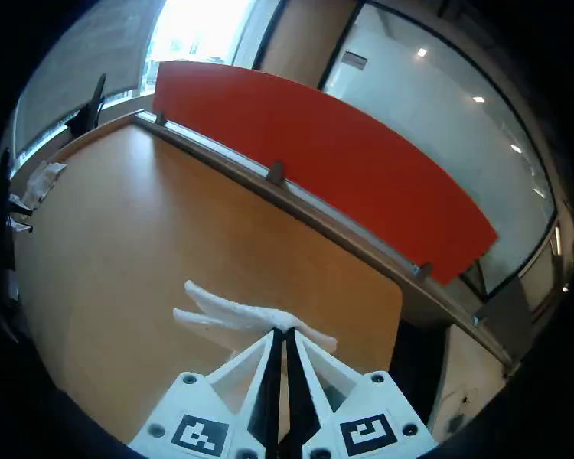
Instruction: Fold towel
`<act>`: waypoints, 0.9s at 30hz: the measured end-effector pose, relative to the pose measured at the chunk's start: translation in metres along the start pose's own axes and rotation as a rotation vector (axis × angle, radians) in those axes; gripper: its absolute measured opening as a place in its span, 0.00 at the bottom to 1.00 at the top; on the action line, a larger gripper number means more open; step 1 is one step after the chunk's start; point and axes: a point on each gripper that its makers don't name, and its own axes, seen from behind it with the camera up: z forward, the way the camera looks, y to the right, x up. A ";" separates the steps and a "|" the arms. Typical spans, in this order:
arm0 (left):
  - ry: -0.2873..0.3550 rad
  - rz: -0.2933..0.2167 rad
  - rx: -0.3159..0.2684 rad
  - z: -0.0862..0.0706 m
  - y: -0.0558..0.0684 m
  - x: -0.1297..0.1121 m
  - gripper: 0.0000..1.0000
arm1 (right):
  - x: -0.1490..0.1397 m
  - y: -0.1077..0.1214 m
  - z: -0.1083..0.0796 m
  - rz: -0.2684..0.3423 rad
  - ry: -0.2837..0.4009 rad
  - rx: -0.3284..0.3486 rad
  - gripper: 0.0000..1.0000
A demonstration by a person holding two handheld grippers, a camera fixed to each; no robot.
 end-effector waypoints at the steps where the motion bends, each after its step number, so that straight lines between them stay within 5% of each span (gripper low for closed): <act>1: 0.000 0.002 -0.001 0.000 0.001 0.000 0.92 | -0.004 0.001 -0.002 0.004 -0.004 -0.002 0.04; 27: -0.010 0.025 -0.017 -0.001 0.007 -0.006 0.92 | -0.154 -0.005 -0.030 0.189 -0.179 -0.043 0.04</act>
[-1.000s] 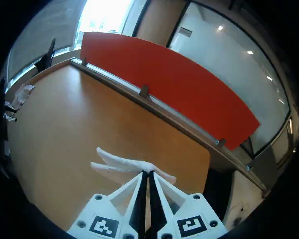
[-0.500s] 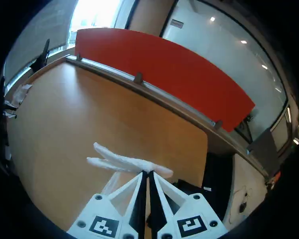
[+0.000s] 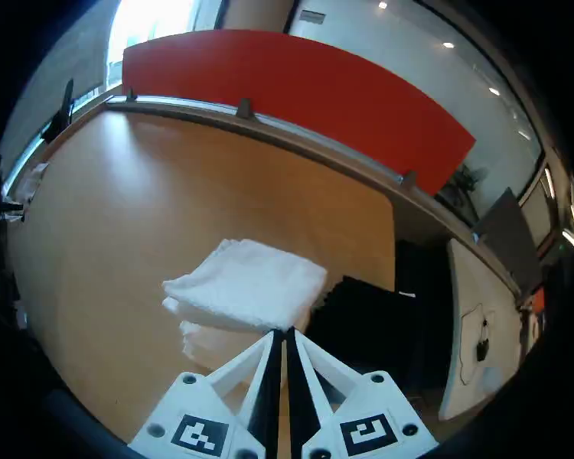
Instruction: Fold towel
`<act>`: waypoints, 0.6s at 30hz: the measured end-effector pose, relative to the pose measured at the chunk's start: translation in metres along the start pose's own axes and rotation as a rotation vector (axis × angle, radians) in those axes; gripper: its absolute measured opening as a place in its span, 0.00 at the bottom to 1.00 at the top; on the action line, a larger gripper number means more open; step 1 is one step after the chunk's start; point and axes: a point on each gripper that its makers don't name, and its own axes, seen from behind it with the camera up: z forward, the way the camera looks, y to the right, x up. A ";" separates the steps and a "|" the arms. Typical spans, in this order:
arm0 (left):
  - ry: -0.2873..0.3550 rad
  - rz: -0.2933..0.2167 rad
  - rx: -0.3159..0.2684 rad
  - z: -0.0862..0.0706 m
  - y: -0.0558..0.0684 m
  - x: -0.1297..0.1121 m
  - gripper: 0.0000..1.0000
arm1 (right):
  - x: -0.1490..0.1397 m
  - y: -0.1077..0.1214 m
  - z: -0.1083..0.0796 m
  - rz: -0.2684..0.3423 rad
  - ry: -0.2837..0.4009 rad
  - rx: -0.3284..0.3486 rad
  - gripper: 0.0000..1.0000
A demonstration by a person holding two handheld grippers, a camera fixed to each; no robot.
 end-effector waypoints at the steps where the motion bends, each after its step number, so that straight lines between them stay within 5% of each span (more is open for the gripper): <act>1: 0.000 0.001 0.000 0.000 0.000 0.000 0.92 | -0.004 0.000 0.001 0.007 -0.007 0.000 0.04; 18: -0.004 0.002 0.005 -0.001 -0.002 -0.002 0.92 | -0.031 0.001 0.014 0.033 -0.065 -0.020 0.04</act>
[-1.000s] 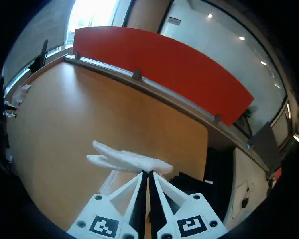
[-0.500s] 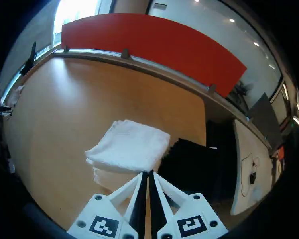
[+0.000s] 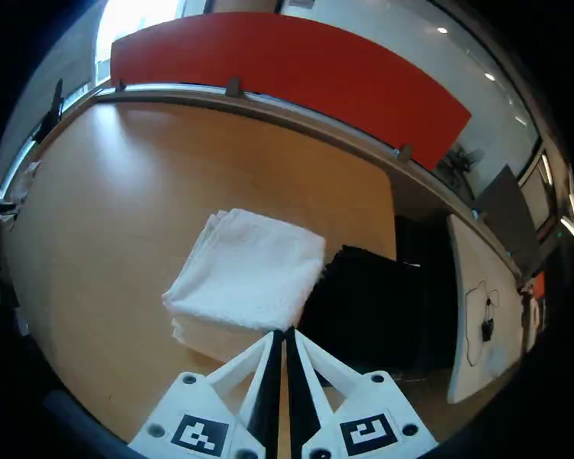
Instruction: Fold towel
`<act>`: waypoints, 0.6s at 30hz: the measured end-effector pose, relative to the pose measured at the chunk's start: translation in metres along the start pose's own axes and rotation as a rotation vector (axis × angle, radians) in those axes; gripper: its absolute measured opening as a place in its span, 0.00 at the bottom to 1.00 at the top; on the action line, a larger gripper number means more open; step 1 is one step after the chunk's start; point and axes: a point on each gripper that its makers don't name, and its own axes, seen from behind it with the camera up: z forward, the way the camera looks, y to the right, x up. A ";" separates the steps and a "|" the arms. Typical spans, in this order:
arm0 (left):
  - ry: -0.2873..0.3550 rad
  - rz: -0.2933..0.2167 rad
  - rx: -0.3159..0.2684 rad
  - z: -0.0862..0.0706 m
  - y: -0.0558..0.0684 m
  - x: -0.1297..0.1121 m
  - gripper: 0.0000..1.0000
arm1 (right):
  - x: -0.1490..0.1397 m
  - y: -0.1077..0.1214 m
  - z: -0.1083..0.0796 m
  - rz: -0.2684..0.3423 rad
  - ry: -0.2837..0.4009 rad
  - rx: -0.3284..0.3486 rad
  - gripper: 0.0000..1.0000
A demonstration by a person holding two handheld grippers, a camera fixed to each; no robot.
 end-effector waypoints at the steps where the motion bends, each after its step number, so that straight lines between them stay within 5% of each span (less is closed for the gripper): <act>1: 0.000 0.000 0.001 0.000 0.000 0.000 0.92 | -0.002 0.000 0.001 0.002 -0.004 -0.002 0.04; 15: -0.007 0.004 0.007 0.000 -0.001 -0.002 0.92 | -0.026 0.000 0.017 0.055 -0.055 -0.021 0.06; 18: -0.006 0.002 0.006 0.000 0.000 -0.001 0.92 | -0.028 0.002 0.017 0.056 -0.059 -0.029 0.17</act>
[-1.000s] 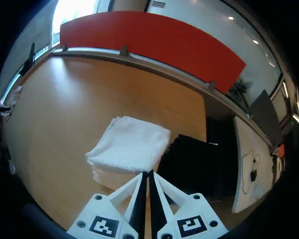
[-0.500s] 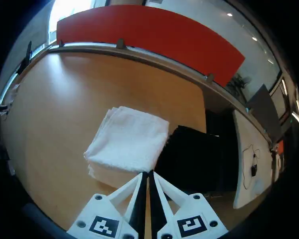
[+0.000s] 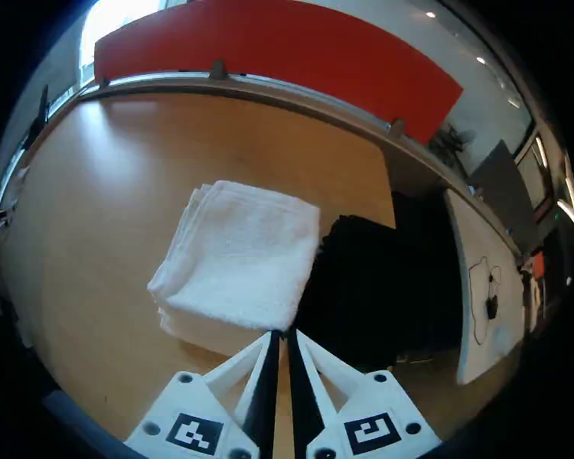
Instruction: Fold towel
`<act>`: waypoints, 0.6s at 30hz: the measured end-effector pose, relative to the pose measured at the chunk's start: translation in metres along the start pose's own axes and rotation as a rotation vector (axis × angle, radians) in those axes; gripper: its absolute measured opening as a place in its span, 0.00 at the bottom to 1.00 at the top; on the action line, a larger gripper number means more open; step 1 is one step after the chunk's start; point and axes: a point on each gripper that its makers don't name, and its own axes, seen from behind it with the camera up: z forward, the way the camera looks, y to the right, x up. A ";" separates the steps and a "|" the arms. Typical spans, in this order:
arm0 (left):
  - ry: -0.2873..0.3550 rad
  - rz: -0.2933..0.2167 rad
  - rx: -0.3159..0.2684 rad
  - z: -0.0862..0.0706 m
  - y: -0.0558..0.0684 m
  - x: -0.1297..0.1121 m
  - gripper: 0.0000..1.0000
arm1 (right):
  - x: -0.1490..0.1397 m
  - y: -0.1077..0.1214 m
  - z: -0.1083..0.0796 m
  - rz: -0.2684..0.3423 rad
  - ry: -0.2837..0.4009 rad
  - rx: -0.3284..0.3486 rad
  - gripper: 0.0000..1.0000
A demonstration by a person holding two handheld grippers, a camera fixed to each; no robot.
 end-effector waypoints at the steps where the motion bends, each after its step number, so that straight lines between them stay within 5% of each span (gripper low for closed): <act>1: 0.001 0.000 -0.001 0.000 0.000 0.001 0.92 | -0.001 0.000 0.000 0.000 -0.001 -0.001 0.22; 7: 0.003 0.004 -0.005 0.002 0.003 0.003 0.92 | -0.002 0.003 0.000 -0.002 0.000 -0.016 0.65; 11: 0.003 0.004 -0.008 0.004 0.005 0.005 0.92 | -0.002 0.004 0.000 -0.002 0.004 -0.020 0.84; 18: 0.005 0.002 -0.009 0.004 0.005 0.006 0.92 | 0.001 0.003 0.000 0.004 0.014 -0.018 0.88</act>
